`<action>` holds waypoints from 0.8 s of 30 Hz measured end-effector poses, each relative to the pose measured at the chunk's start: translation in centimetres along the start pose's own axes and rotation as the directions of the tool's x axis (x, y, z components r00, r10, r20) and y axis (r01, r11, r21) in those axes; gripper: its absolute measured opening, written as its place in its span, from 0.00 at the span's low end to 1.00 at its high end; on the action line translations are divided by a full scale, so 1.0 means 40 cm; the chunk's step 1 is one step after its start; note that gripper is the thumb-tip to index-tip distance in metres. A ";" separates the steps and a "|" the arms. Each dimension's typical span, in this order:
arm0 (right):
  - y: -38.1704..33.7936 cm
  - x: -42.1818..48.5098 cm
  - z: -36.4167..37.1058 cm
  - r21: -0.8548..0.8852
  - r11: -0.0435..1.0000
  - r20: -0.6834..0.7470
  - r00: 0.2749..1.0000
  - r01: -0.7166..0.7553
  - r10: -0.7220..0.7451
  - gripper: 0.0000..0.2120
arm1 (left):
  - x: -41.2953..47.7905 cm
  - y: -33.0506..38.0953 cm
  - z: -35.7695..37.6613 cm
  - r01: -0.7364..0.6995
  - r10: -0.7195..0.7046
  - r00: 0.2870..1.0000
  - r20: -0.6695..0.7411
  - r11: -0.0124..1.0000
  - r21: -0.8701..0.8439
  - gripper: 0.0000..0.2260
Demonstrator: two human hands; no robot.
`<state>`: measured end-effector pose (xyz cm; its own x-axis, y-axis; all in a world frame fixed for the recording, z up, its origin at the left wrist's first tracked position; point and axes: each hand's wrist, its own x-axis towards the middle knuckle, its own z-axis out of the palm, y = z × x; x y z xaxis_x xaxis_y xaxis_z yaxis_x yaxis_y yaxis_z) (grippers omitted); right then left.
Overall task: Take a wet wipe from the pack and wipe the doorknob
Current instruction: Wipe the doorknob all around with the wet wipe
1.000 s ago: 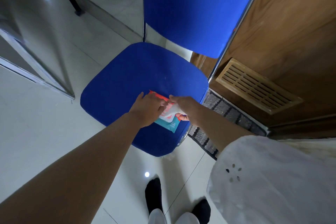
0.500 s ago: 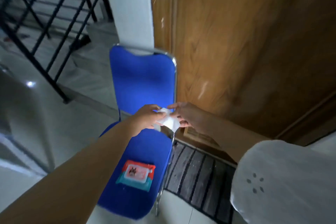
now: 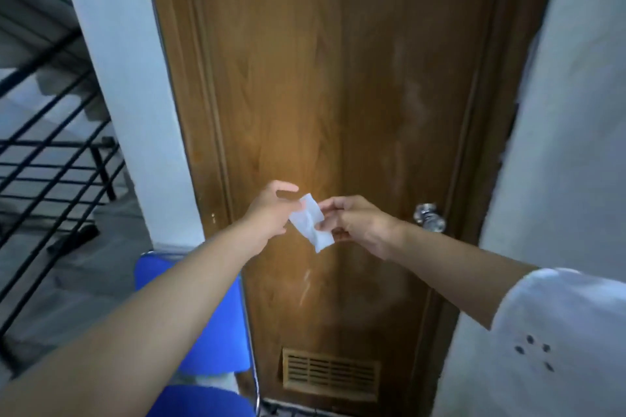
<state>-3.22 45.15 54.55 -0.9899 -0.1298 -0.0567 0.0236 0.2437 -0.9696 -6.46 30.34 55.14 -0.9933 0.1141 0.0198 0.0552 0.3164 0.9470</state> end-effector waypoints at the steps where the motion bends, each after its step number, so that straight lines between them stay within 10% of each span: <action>1: -0.017 -0.015 -0.016 -0.001 1.000 -0.020 1.000 0.022 -0.022 0.15 | -0.005 0.023 0.014 0.000 0.000 1.000 -0.024 1.000 0.010 0.14; 11: -0.099 -0.138 -0.122 -0.041 0.991 -0.253 0.959 0.124 -0.130 0.10 | -0.067 0.171 0.109 -0.010 0.090 0.945 0.314 0.968 -0.249 0.13; 24: -0.093 -0.096 -0.074 0.030 0.993 -0.553 0.830 0.111 -0.076 0.11 | 0.015 0.114 0.013 0.031 0.127 0.940 0.316 0.892 -0.451 0.17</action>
<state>0.09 47.58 59.07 -0.9005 0.4050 0.1583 -0.0820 0.1992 -0.9765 -6.76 32.34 59.28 -0.8947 0.4451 0.0373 -0.0277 -0.1387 0.9900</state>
